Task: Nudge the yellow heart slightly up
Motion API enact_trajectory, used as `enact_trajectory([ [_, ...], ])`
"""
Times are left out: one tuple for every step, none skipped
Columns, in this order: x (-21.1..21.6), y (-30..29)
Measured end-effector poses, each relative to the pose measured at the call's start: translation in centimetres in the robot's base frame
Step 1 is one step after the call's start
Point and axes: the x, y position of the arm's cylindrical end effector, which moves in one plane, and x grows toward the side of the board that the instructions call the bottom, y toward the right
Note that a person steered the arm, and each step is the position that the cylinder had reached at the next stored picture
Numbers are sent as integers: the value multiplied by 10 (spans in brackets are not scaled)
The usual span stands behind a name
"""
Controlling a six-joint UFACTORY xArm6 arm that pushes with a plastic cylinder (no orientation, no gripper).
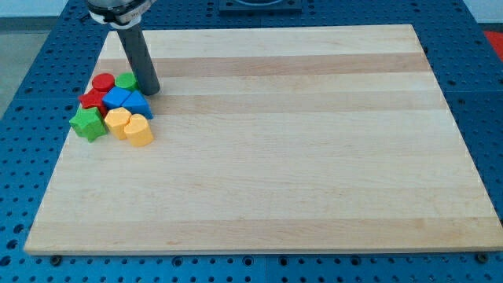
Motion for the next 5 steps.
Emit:
enact_trajectory([
  [0, 2],
  [0, 5],
  [0, 5],
  [19, 39],
  [64, 83],
])
